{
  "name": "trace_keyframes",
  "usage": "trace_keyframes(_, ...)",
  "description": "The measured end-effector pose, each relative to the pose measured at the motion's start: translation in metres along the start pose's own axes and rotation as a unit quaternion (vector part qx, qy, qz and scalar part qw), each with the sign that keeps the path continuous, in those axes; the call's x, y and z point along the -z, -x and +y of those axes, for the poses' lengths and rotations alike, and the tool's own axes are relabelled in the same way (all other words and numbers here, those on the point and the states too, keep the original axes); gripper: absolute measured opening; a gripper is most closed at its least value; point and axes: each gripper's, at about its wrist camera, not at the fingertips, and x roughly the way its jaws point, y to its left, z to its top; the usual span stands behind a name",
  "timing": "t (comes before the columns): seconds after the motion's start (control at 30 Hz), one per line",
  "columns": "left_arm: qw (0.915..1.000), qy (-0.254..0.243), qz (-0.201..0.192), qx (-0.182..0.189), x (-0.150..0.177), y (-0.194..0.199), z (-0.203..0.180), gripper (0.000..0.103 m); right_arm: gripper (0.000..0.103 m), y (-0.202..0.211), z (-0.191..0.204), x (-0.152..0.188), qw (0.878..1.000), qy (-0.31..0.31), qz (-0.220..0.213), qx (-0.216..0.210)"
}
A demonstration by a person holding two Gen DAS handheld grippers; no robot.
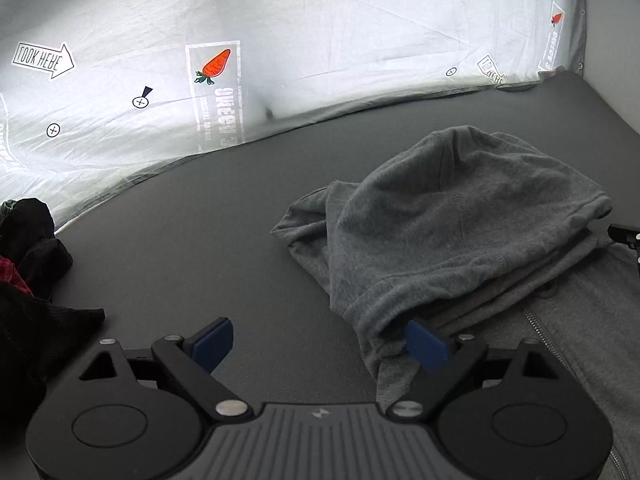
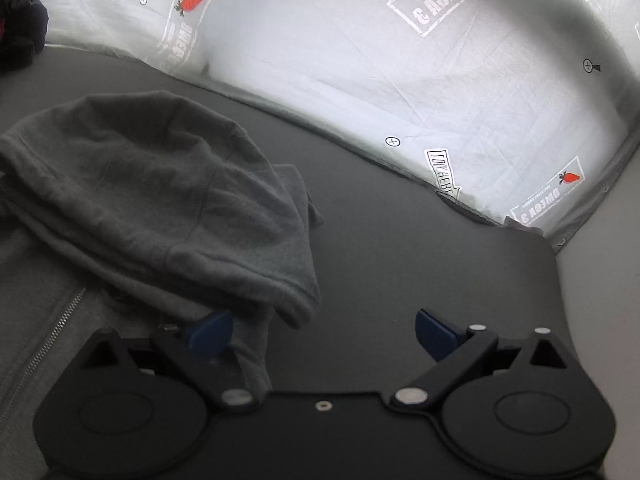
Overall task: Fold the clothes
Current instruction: 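Open both tools and move them to the hem of the folded hoodie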
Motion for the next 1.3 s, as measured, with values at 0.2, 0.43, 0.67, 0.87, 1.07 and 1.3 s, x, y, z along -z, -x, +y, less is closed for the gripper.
trace_keyframes(0.2,0.9882,0.133,0.028,0.071,0.021,0.015,0.018,0.095,0.094,0.005,-0.014,0.014,0.991,-0.109,0.046,-0.060)
trace_keyframes(0.43,0.9885,0.124,0.062,0.060,0.069,0.037,0.007,0.094,0.074,0.029,-0.016,0.061,0.975,-0.176,0.095,-0.101)
trace_keyframes(0.67,0.9783,0.169,0.090,0.080,0.112,0.053,0.004,0.083,0.061,0.050,-0.020,0.102,0.956,-0.232,0.126,-0.126)
trace_keyframes(0.87,0.9597,0.232,0.100,0.123,0.144,0.063,0.006,0.069,0.060,0.074,-0.026,0.133,0.944,-0.263,0.126,-0.157)
trace_keyframes(1.07,0.9459,0.263,0.106,0.158,0.160,0.072,0.008,0.061,0.059,0.096,-0.026,0.151,0.941,-0.256,0.131,-0.179)
trace_keyframes(1.3,0.9416,0.243,0.128,0.195,0.175,0.085,-0.008,0.056,0.058,0.112,-0.036,0.173,0.928,-0.275,0.137,-0.210)
